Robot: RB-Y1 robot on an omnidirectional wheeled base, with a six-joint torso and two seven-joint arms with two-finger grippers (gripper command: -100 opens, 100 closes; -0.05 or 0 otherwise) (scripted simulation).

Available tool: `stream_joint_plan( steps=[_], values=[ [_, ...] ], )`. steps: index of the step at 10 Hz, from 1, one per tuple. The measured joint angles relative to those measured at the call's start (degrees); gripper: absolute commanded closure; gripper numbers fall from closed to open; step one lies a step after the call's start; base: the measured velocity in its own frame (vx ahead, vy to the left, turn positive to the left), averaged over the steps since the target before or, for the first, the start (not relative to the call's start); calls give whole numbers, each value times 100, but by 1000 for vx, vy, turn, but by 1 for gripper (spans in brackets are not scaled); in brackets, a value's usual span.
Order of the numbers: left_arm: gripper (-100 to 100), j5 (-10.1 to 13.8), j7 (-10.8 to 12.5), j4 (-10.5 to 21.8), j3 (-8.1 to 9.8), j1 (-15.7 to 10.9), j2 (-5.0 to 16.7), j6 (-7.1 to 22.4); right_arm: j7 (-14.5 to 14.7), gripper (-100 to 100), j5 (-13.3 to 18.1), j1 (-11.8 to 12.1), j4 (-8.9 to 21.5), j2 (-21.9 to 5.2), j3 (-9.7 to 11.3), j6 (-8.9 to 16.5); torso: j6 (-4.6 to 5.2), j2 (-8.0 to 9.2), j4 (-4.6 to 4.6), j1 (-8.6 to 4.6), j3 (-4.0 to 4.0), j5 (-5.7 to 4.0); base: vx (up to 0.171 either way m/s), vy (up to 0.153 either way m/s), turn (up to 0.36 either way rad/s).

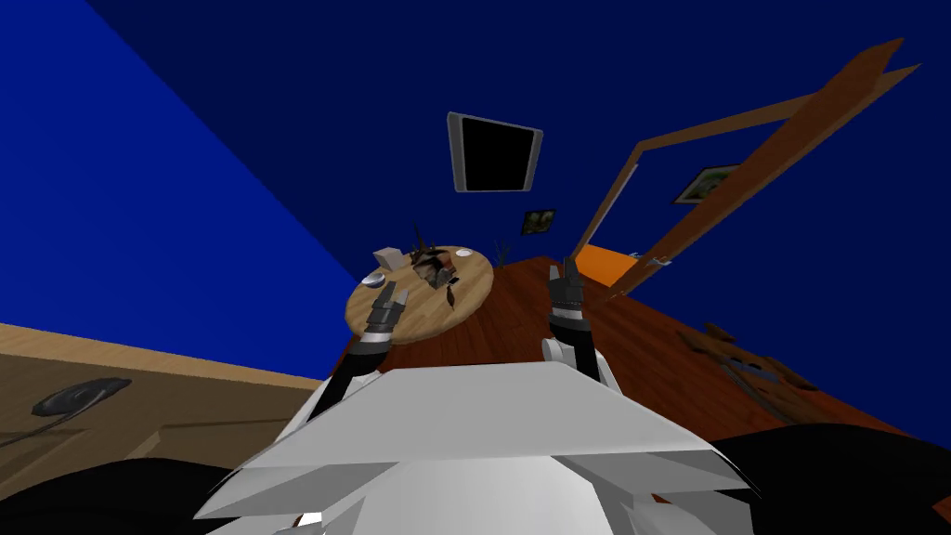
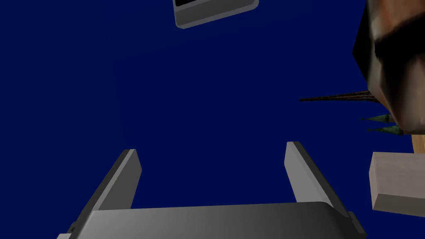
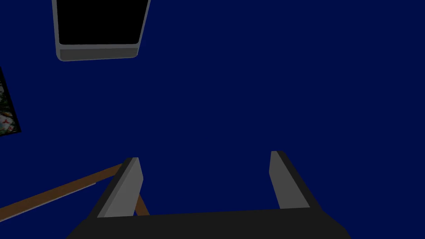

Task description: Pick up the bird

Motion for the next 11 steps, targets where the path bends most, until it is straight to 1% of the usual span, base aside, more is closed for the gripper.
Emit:
stream_joint_plan(
  steps=[1, 2, 3, 4, 5, 6, 7, 8, 9, 10, 11],
  values=[
    [-100, 38, 86, 71, -42, 87, 173, -19, 0, 0, 0, 0, 0, 0, 0, 0, 0, 0, 0, -2, 0, 0, -45, 0, -222],
    [-100, 58, 142, 106, -60, 132, 291, -38, 0, 0, 0, 0, 0, 0, 0, 0, -1, -2, 0, -6, -1, -1, -47, -9, -387],
    [-100, 111, 224, 133, -59, 180, 481, -11, 0, 0, 0, 0, 0, 0, 0, 0, 2, -3, 0, -8, -1, -2, -62, -7, -460],
    [-100, 148, 317, 241, -119, 318, 666, -72, 0, 0, 0, 0, 0, 0, 0, 0, 1, 2, 0, -8, 1, -2, -64, -7, -478],
    [-100, 193, 416, 391, -188, 424, 854, -148, 0, 0, 0, 0, 0, 0, 0, 0, 1, 4, 1, -6, 2, -1, -37, 7, -106],
    [-100, 212, 465, 416, -222, 476, 975, -151, 0, 0, 0, 2, 0, 0, -1, 0, -7, -4, 0, -1, -1, 0, -22, -9, -262],
    [-100, 247, 517, 459, -271, 544, 1136, -114, 0, 0, 0, 0, 0, 0, 0, 0, 0, -9, -2, -5, -5, -1, -18, -18, -462],
    [-100, 334, 637, 579, -275, 661, 1364, -126, 0, 0, 0, 0, 0, 0, 0, 0, 0, -13, -2, -6, -7, -2, -17, -19, -460],
    [-100, 365, 707, 709, -394, 769, 1514, -127, 0, 0, 0, 1, 0, 0, 0, 0, -1, -14, -3, -8, -8, -1, -12, -10, -186],
    [-100, 388, 743, 756, -437, 821, 1623, -112, 0, 0, 0, 2, 0, 0, -1, 0, -6, -16, -3, -5, -9, -1, -1, -18, -324],
    [-100, 450, 807, 791, -453, 929, 1796, -68, 0, 0, 0, 1, 0, 0, -1, 0, -1, -19, -4, -7, -11, -2, 10, -16, -442]
  ],
)
